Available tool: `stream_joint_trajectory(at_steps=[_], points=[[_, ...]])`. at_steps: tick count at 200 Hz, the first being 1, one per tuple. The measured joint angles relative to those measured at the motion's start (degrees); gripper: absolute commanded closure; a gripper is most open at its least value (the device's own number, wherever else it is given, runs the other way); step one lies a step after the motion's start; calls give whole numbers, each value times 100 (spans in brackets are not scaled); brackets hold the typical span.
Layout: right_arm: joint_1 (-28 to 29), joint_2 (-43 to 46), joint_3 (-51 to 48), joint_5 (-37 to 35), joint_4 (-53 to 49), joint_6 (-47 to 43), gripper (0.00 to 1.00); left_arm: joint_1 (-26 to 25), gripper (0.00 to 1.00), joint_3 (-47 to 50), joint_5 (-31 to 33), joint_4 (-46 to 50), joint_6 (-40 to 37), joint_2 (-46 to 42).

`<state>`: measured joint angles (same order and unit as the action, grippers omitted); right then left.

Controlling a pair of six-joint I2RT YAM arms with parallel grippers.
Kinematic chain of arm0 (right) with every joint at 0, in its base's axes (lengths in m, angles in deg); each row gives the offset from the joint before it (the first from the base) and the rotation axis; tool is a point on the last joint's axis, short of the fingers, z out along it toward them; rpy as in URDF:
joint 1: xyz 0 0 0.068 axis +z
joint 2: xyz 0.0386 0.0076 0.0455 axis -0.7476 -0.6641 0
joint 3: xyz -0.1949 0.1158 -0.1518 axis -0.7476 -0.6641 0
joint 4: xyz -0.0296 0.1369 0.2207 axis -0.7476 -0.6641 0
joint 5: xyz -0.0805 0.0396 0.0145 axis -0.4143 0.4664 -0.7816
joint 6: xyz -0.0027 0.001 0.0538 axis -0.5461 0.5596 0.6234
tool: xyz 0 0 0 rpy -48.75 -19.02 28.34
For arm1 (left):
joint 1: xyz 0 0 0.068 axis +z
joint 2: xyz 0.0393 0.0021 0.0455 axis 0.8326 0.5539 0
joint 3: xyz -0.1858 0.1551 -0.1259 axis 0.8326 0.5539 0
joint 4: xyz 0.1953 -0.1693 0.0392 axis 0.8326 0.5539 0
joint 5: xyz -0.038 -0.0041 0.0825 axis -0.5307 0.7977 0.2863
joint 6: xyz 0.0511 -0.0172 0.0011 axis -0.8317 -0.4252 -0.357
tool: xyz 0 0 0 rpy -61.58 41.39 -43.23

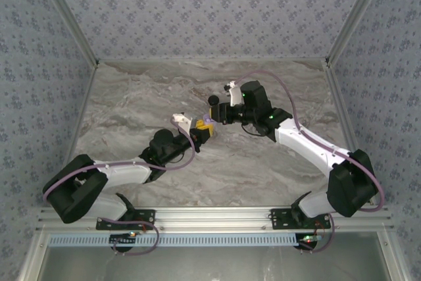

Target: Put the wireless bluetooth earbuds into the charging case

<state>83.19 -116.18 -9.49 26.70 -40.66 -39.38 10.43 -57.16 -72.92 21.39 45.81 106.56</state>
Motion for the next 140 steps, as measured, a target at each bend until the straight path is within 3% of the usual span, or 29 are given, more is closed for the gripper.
stream_joint_trajectory(at_steps=[140], points=[[83, -4, -2, -170, -2, 0, 76, -22, 89, -2, 66, 4, 57, -22]])
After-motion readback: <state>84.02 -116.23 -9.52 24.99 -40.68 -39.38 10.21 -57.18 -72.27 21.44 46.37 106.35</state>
